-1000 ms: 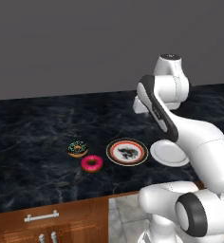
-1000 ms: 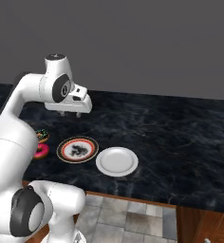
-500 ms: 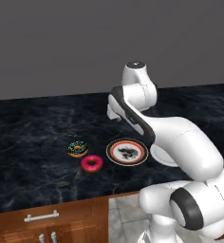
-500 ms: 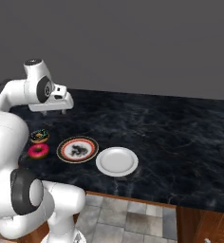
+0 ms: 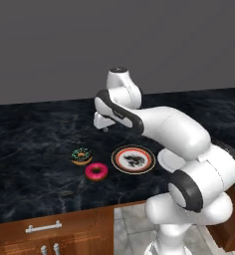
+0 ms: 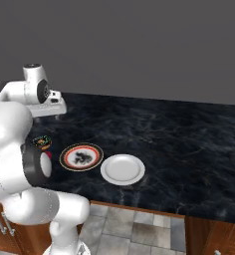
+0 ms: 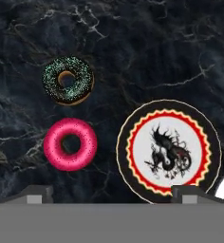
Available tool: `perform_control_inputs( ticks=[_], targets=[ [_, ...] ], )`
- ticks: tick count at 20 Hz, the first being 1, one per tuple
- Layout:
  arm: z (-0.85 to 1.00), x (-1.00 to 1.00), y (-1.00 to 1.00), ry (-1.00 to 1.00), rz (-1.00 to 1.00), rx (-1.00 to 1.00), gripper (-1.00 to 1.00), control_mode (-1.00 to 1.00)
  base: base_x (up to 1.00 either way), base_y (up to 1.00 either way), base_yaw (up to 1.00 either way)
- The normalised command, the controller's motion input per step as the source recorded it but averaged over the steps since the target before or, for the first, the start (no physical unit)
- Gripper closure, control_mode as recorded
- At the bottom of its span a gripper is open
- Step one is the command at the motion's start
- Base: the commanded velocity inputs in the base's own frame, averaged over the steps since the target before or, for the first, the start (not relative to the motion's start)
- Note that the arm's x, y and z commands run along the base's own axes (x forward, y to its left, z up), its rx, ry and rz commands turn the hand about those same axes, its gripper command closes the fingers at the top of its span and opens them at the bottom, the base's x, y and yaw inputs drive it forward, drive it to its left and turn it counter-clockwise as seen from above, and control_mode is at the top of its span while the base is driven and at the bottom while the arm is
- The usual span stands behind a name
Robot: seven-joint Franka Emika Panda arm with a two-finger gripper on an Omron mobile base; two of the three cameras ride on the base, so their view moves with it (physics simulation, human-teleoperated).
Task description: Place the pastries on the plates.
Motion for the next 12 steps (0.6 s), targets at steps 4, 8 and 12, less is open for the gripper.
perform_control_inputs(
  ticks=[4, 8, 12],
  targets=[
    [-0.27, 0.51, 0.5, 0.14, 0.12, 0.0, -1.0, -1.0, 0.0, 0.0, 0.0],
    [-0.34, 0.43, 0.11, 0.09, 0.05, 0.0, -1.0, -1.0, 0.0, 0.0, 0.0],
    [-0.4, 0.43, 0.23, 0.04, 0.0, -0.02, -1.0, -1.0, 0.0, 0.0, 0.0]
  ],
)
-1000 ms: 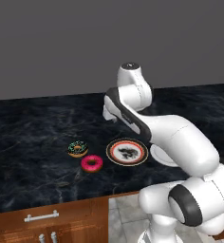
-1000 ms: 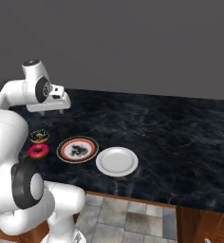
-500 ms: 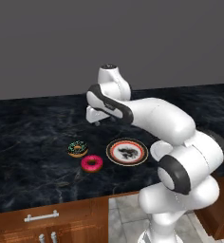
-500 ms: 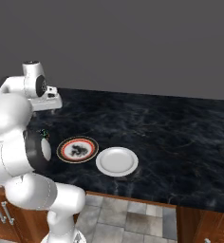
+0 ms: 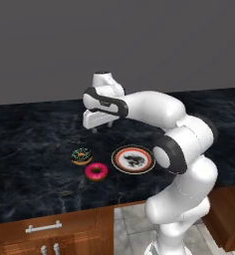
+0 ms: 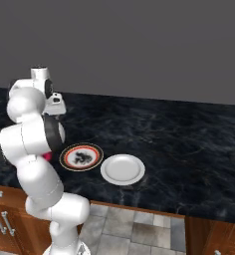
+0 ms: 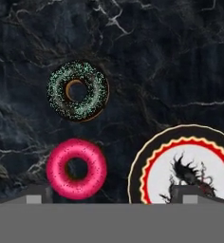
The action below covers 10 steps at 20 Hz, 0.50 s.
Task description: Place the pastries on the plates.
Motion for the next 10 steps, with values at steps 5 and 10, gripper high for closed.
perform_control_inputs(
  ticks=[5, 10],
  targets=[
    [-0.26, 0.3, 0.24, 0.0, 0.0, 0.0, -1.0, -1.0, 0.0, 0.0, 0.0],
    [-0.29, 0.15, 0.11, -0.01, 0.0, 0.0, -1.0, -1.0, 0.0, 0.0, 0.0]
  ],
)
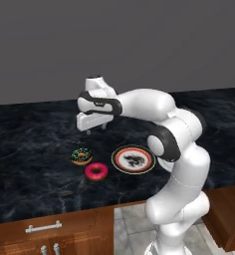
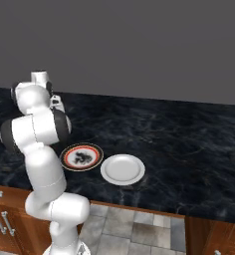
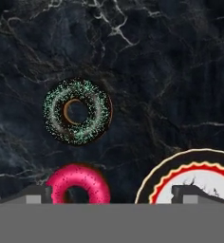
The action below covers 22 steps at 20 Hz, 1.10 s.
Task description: Place the pastries on the plates.
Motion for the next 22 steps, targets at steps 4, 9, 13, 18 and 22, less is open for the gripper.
perform_control_inputs(
  ticks=[4, 9, 13, 18, 22],
  targets=[
    [-0.37, 0.09, 0.15, -0.05, 0.0, 0.0, -1.0, -1.0, 0.0, 0.0, 0.0],
    [-0.28, 0.14, 0.09, 0.0, 0.0, 0.0, -1.0, -1.0, 0.0, 0.0, 0.0],
    [-0.35, 0.14, 0.06, 0.0, 0.0, 0.0, -1.0, -1.0, 0.0, 0.0, 0.0],
    [-0.33, 0.13, 0.09, 0.0, 0.0, 0.0, -1.0, -1.0, 0.0, 0.0, 0.0],
    [-0.29, 0.13, 0.09, 0.0, 0.0, 0.0, -1.0, -1.0, 0.0, 0.0, 0.0]
  ],
)
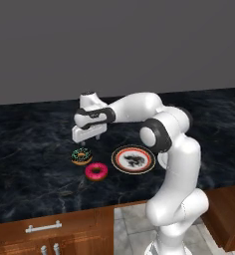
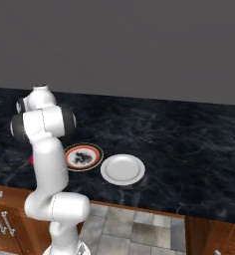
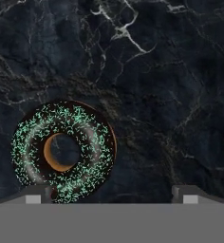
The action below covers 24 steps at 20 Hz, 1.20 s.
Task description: Place the pastries on the plates.
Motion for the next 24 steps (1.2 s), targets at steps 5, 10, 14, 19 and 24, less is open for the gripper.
perform_control_inputs(
  ticks=[5, 10, 14, 19, 24],
  targets=[
    [-0.26, 0.06, 0.06, 0.0, 0.0, 0.0, -1.0, -1.0, 0.0, 0.0, 0.0],
    [-0.25, 0.0, 0.01, 0.0, 0.0, 0.0, -1.0, -1.0, 0.0, 0.0, 0.0],
    [-0.2, -0.02, 0.0, 0.0, 0.0, 0.0, -1.0, -1.0, 0.0, 0.0, 0.0],
    [-0.24, -0.01, 0.0, 0.0, 0.0, 0.0, -1.0, -1.0, 0.0, 0.0, 0.0],
    [-0.29, 0.0, 0.06, 0.0, 0.0, 0.0, -1.0, -1.0, 0.0, 0.0, 0.0]
  ],
)
